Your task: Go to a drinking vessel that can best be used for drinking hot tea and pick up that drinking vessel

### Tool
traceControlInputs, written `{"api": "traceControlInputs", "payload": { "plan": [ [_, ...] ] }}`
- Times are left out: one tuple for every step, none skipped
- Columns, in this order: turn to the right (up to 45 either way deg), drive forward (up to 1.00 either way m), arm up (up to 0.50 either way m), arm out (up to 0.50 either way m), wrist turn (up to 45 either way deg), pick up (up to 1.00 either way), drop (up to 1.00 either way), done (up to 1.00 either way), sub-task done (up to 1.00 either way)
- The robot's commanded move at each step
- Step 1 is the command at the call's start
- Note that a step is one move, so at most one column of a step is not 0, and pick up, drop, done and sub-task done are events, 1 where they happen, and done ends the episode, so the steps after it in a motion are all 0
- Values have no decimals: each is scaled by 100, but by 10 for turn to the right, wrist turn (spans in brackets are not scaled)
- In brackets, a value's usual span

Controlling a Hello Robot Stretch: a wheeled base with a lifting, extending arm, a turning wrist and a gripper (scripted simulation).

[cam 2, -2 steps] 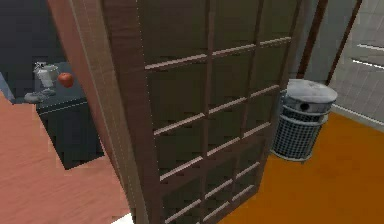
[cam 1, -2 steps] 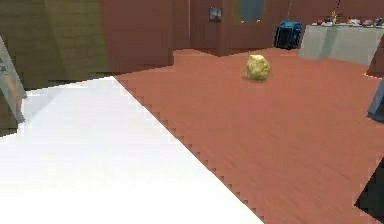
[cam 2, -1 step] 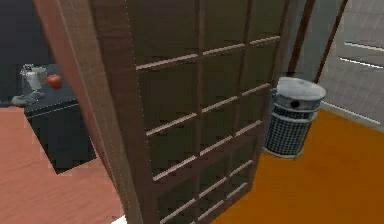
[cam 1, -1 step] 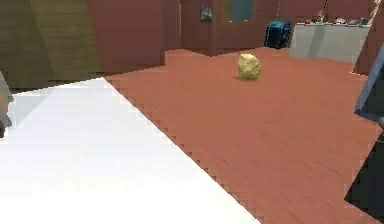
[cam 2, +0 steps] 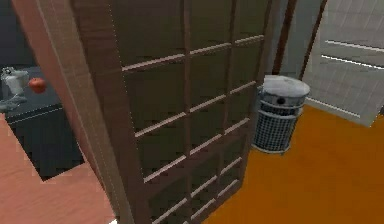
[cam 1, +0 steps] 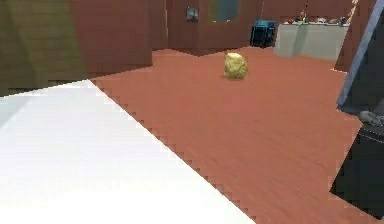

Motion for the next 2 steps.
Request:
{"api": "traceControlInputs", "payload": {
  "plan": [
    [0, 45, 0, 0, 0, 0, 0, 0, 0],
    [300, 0, 0, 0, 0, 0, 0, 0, 0]
  ]
}}
